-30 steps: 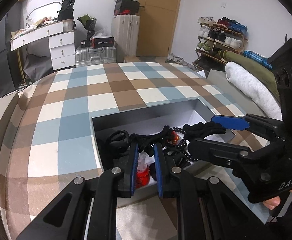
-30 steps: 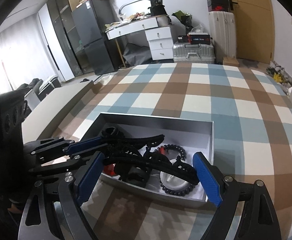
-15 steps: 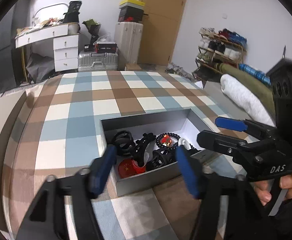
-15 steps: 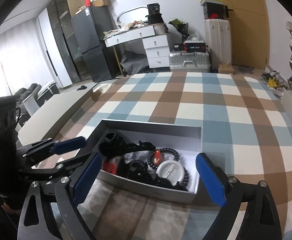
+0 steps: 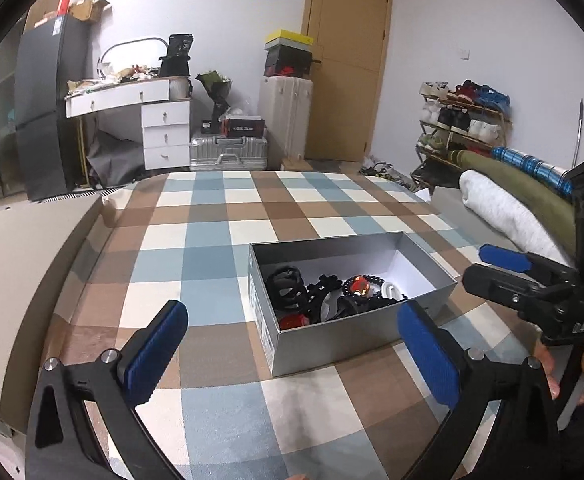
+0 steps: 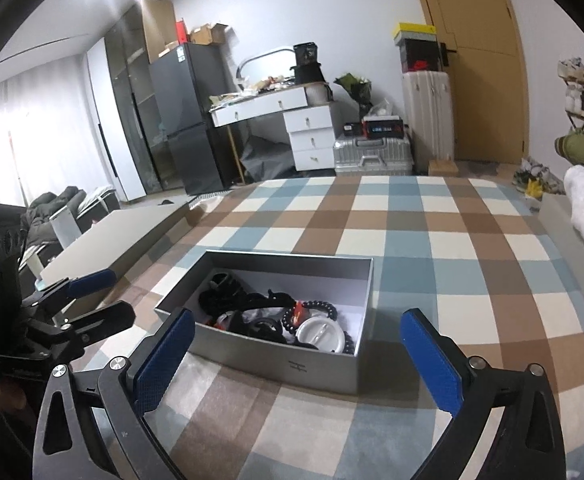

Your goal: Organize jewelry

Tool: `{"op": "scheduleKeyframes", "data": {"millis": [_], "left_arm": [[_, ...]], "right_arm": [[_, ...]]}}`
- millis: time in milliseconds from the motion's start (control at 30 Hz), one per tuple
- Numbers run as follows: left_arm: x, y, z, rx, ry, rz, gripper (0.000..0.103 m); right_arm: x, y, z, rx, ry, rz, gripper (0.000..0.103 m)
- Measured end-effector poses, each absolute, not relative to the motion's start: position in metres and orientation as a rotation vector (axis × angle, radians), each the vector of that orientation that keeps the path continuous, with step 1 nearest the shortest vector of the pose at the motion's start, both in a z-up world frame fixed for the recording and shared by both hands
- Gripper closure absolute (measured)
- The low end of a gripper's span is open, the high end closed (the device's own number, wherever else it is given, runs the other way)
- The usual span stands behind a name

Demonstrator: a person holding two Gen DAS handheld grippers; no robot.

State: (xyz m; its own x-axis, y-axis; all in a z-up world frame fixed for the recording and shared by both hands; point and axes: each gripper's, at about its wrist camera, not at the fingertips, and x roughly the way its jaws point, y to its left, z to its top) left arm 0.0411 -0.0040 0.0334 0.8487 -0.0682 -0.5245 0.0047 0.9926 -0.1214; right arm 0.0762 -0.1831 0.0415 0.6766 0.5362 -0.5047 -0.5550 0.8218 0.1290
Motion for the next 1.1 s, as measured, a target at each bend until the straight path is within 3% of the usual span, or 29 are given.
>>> {"op": "scheduleKeyframes", "data": {"millis": [1100], "left_arm": [[0.038,-0.017,0.02,-0.066,0.524,-0.034,0.001]], "right_arm": [[0.06,-0.181,0.028,-0.079,0.432,0.638,0.0]]}}
